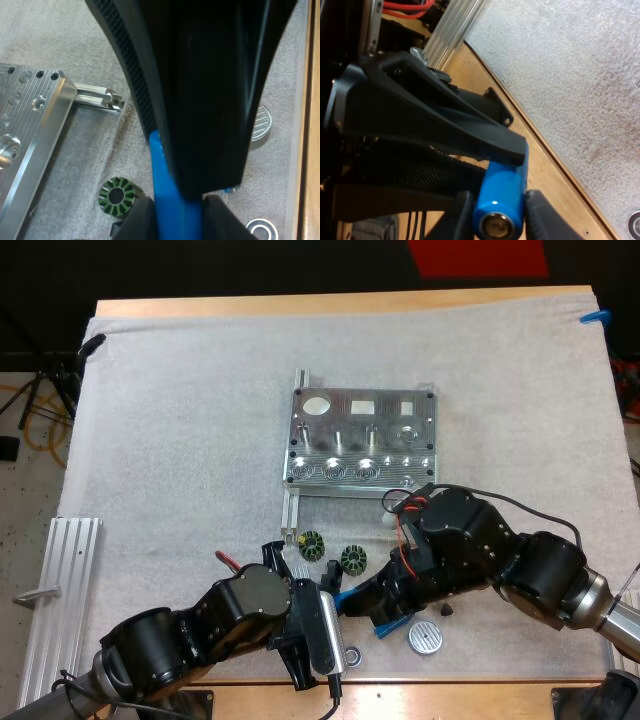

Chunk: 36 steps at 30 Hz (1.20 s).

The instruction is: Load cells from left to right

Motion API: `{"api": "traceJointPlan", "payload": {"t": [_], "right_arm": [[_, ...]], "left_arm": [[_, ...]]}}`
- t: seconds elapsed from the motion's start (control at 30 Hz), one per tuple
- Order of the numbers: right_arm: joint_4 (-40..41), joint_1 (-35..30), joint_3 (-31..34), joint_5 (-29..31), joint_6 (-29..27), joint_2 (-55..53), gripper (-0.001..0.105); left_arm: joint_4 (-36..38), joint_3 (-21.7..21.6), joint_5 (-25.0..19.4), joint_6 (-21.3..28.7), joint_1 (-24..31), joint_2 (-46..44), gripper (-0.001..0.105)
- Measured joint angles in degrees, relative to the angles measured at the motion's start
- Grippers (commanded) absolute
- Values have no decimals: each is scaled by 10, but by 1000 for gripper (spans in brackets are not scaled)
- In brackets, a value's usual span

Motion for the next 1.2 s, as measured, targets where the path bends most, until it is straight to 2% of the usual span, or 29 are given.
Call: {"api": "traceJointPlan", "payload": {"t": [0.07, 0.13, 0.23, 0.37, 0.57, 0.7, 0.83, 1.0, 1.2], "right_arm": [[0, 0, 0, 1, 0, 0, 0], [0, 0, 0, 4, 0, 0, 0], [-6, 0, 0, 10, 0, 0, 0], [0, 0, -7, 15, 7, 1, 0], [48, -9, -52, 80, -1, 1, 0], [81, -48, -86, 131, -2, 1, 0], [104, -97, -102, 177, -20, 1, 0], [114, -153, -104, 199, -37, 10, 0], [147, -170, -146, 252, -83, 66, 0]], "left_arm": [[0, 0, 0, 0, 0, 0, 23], [0, 0, 1, 0, 0, 0, 43], [-7, -1, -1, 0, 0, 1, 65], [-7, -16, -40, -11, 0, 0, 67], [-7, -44, -65, -21, 0, -32, 67], [10, -43, -98, -53, 0, -60, 67], [13, -43, -125, -107, 0, -80, 67], [13, -43, -168, -146, 2, -87, 67], [13, -43, -186, -188, 53, -87, 67]]}}
